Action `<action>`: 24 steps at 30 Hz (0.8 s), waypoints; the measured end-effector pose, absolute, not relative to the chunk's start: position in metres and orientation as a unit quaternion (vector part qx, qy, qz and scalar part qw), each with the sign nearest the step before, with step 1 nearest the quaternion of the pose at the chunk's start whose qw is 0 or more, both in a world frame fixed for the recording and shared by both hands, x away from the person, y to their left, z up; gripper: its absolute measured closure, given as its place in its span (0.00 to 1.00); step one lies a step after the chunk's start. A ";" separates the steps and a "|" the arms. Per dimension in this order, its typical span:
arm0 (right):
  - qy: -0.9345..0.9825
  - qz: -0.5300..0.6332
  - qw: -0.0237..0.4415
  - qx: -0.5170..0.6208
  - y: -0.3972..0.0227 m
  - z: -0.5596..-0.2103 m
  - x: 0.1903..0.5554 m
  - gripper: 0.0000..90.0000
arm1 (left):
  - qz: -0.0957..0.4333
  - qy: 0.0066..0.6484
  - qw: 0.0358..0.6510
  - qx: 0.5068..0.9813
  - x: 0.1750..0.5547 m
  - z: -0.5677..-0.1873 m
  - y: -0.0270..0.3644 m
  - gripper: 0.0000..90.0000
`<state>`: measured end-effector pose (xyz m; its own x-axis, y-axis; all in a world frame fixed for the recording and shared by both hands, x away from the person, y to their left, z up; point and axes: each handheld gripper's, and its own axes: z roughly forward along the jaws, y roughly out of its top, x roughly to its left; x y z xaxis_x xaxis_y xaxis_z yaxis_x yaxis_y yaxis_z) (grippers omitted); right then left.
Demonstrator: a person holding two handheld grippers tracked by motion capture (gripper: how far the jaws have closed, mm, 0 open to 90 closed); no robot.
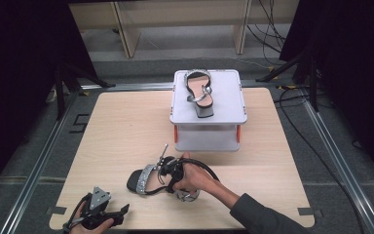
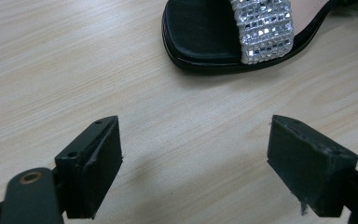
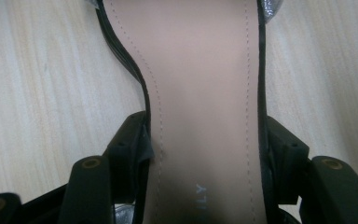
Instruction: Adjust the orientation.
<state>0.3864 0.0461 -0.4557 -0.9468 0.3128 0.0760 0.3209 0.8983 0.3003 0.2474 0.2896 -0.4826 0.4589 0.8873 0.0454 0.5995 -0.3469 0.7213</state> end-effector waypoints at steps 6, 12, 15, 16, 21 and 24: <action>-0.971 -0.164 0.000 -0.174 0.040 -0.453 0.380 0.48 | 0.220 0.471 0.329 0.788 0.247 -0.482 0.290 0.19; -0.966 -0.180 -0.008 -0.188 0.016 -0.442 0.378 0.48 | 0.221 0.465 0.318 0.796 0.247 -0.481 0.291 0.19; -0.960 -0.191 -0.015 -0.205 0.000 -0.439 0.377 0.48 | 0.231 0.457 0.315 0.799 0.249 -0.481 0.292 0.19; -0.957 -0.194 -0.011 -0.216 -0.006 -0.438 0.376 0.48 | 0.228 0.466 0.316 0.794 0.248 -0.482 0.292 0.19; -0.943 -0.221 -0.007 -0.250 -0.042 -0.433 0.374 0.48 | 0.220 0.468 0.320 0.794 0.248 -0.482 0.291 0.19; -0.937 -0.228 -0.013 -0.263 -0.065 -0.431 0.371 0.48 | 0.220 0.469 0.321 0.793 0.248 -0.481 0.291 0.19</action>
